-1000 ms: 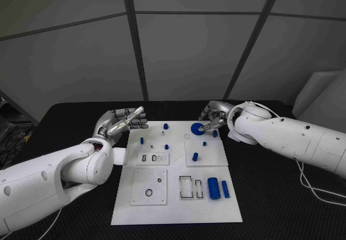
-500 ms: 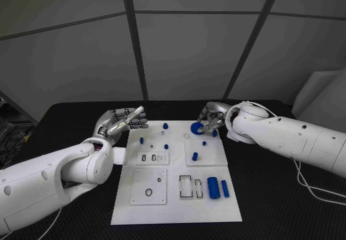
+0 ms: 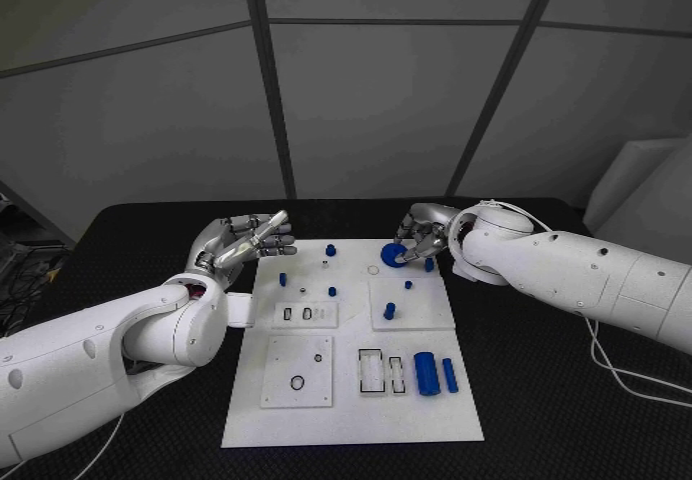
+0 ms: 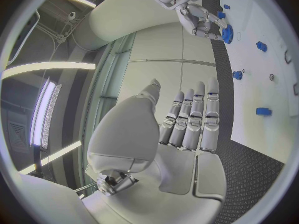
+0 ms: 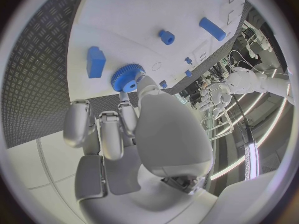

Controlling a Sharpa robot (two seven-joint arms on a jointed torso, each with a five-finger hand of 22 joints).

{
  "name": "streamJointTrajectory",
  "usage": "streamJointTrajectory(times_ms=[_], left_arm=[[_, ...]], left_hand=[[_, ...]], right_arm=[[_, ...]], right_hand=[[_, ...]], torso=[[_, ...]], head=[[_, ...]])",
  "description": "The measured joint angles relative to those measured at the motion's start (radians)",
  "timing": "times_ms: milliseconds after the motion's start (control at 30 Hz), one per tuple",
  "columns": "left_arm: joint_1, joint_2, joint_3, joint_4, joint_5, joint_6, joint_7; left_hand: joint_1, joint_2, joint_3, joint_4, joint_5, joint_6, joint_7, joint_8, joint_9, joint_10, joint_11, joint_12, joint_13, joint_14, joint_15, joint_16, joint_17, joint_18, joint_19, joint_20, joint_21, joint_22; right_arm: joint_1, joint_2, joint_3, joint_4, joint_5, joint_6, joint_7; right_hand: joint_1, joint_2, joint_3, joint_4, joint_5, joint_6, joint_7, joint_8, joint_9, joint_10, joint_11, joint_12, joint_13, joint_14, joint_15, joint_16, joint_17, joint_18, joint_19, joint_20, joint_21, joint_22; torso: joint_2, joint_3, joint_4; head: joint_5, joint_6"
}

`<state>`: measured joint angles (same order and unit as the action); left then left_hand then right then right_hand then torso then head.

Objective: Assemble the parts on the task board

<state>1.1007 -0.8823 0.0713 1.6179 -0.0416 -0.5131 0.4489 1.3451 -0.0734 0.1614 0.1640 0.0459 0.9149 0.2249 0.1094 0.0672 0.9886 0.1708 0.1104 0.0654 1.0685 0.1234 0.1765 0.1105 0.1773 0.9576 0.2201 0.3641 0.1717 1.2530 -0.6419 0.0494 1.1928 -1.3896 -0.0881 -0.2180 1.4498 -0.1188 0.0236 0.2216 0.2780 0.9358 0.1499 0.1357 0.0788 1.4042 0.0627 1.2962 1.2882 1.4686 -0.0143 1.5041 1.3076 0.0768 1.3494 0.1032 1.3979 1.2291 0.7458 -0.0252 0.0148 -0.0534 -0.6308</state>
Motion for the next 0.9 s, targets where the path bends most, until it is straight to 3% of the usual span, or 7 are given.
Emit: streamJointTrajectory(times_ms=[400, 533, 633, 867, 900], left_arm=[[0.0, 0.002, 0.0, -0.003, 0.0, 0.001, -0.002], [0.0, 0.002, 0.0, -0.004, 0.0, 0.001, -0.002], [0.0, 0.002, 0.0, -0.005, 0.0, 0.001, -0.003], [0.0, 0.001, 0.0, -0.006, 0.0, 0.002, -0.004], [0.0, 0.001, 0.0, -0.006, 0.0, 0.002, -0.004]], left_hand=[[0.005, 0.006, 0.003, -0.003, 0.0, 0.0, 0.0, 0.0, 0.0, 0.0, 0.0, 0.0, 0.0, 0.0, 0.0, 0.0, 0.0, 0.0, 0.0, 0.0, 0.0, -0.001], [0.001, 0.009, 0.003, -0.003, 0.0, 0.0, 0.0, 0.0, 0.0, 0.0, 0.0, 0.0, 0.0, 0.0, 0.0, 0.0, 0.0, 0.0, 0.0, 0.0, 0.0, -0.001], [0.001, 0.009, 0.003, -0.003, 0.0, 0.0, 0.0, 0.0, 0.0, 0.0, 0.0, 0.0, 0.0, 0.0, 0.0, -0.005, 0.0, 0.0, 0.0, 0.0, 0.0, -0.001], [0.001, 0.009, 0.003, -0.003, 0.0, 0.0, 0.0, 0.0, 0.0, 0.0, 0.0, 0.0, 0.0, 0.0, 0.0, -0.006, 0.001, 0.0, 0.0, 0.0, 0.0, -0.001], [0.001, 0.009, 0.003, -0.003, 0.0, 0.0, 0.0, 0.0, 0.0, 0.0, 0.0, -0.003, 0.0, 0.0, 0.0, -0.006, 0.001, 0.0, 0.0, 0.0, 0.0, -0.001]], right_arm=[[0.001, 0.012, 0.001, -0.006, -0.03, -0.004, -0.006], [0.0, 0.011, 0.0, -0.003, -0.042, -0.009, -0.011], [-0.001, 0.007, -0.001, 0.003, -0.055, -0.019, -0.014], [-0.004, -0.001, -0.001, 0.031, -0.101, -0.075, -0.014], [-0.004, -0.003, -0.001, 0.038, -0.106, -0.084, -0.014]], right_hand=[[0.007, 0.018, 0.011, -0.006, 0.001, 0.043, -0.007, 0.02, 0.005, 0.011, -0.004, 0.024, 0.02, 0.0, 0.0, 0.006, 0.0, 0.0, 0.013, -0.005, 0.008, 0.02], [0.008, 0.03, 0.027, -0.012, -0.001, 0.076, -0.014, 0.032, 0.005, 0.024, -0.017, 0.042, 0.02, 0.0, 0.0, 0.011, 0.0, 0.0, 0.02, -0.012, 0.015, 0.031], [0.02, 0.042, 0.05, -0.024, -0.039, 0.096, -0.019, 0.039, 0.005, 0.033, -0.026, 0.053, 0.02, -0.001, -0.01, 0.012, 0.0, 0.0, 0.029, -0.021, 0.023, 0.044], [0.035, 0.056, 0.09, -0.046, -0.037, 0.1, -0.015, 0.041, 0.0, 0.043, -0.036, 0.071, 0.021, -0.004, -0.015, 0.023, 0.0, 0.0, 0.049, -0.028, 0.039, 0.076], [0.035, 0.056, 0.094, -0.048, -0.029, 0.1, -0.015, 0.041, 0.0, 0.045, -0.034, 0.071, 0.021, -0.004, -0.015, 0.023, 0.0, -0.009, 0.05, -0.028, 0.042, 0.078]], torso=[[0.0, -0.0002, -0.0002], [0.0, -0.0005, -0.0002], [0.0, -0.0005, -0.0002], [-0.001, 0.0001, -0.0011], [-0.001, 0.0002, -0.0011]], head=[[-0.003, -0.004], [-0.004, -0.005], [-0.003, -0.006], [0.0, -0.005], [0.0, -0.005]])
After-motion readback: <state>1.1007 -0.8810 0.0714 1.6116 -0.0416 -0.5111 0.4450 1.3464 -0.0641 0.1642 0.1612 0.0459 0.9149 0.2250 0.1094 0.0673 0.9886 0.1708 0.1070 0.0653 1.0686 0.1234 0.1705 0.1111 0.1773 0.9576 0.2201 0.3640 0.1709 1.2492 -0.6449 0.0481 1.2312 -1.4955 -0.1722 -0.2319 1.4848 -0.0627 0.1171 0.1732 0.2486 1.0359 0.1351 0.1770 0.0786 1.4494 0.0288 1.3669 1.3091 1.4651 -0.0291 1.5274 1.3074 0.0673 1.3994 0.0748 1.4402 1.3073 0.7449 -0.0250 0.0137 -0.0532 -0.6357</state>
